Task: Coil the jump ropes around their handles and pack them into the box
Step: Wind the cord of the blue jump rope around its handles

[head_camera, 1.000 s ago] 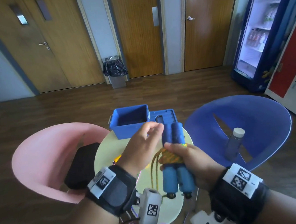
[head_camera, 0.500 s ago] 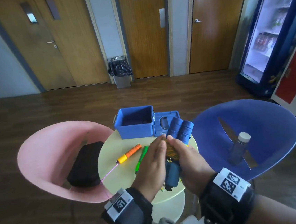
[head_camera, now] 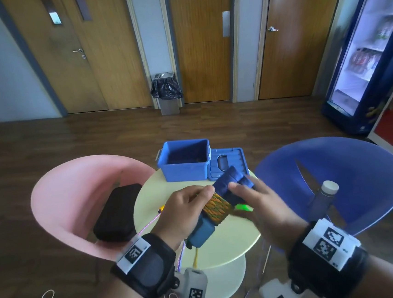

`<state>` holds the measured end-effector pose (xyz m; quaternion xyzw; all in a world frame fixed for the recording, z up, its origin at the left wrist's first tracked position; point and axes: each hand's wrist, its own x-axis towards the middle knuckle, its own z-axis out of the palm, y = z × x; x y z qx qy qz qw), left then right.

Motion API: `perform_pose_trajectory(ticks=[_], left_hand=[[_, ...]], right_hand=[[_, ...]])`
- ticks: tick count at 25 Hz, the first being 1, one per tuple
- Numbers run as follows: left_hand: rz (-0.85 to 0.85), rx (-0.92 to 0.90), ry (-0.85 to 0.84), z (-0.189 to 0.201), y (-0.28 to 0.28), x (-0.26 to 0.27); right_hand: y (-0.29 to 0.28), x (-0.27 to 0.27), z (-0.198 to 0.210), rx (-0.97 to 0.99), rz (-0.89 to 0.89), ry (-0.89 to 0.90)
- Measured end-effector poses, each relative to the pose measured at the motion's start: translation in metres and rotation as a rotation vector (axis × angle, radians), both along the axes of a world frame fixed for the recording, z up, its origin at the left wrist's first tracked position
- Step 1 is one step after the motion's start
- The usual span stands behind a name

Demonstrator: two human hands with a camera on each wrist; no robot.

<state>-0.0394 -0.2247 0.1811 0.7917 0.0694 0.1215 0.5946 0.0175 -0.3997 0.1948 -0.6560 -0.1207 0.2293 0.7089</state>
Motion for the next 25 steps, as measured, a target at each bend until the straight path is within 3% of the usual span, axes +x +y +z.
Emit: perform_pose_trajectory(ticks=[2,4,6,8,11,13,16,21,25], left_hand=[[0.003,0.123,0.053,-0.002,0.009,0.000],[-0.028,0.269,0.124,0.000,0.011,-0.001],[-0.058,0.428,0.149,0.004,0.008,-0.003],[-0.066,0.476,0.100,0.009,0.005,-0.005],[-0.018,0.331,0.019,0.013,0.002,-0.010],[-0.036,0.223,0.001,0.013,0.000,-0.011],[-0.214,-0.104,0.107,0.012,0.001,-0.012],[-0.499,-0.174,0.475,0.021,0.022,-0.009],[-0.627,-0.517,0.405,0.027,0.016,-0.007]], right_hand=[[-0.012,0.009,0.017,-0.298,-0.055,-0.414],[-0.017,0.013,0.033,-0.749,0.207,-0.916],[-0.012,0.011,0.043,-1.069,0.441,-1.132],[-0.009,0.010,0.046,-1.101,0.426,-1.102],[-0.008,0.014,0.040,-0.922,0.154,-1.114],[-0.006,0.017,0.041,-0.805,0.055,-0.955],[-0.002,0.011,0.041,-0.743,0.075,-0.782],[-0.004,0.002,0.045,-0.604,0.214,-0.690],[-0.005,0.002,0.057,-0.483,0.253,-0.567]])
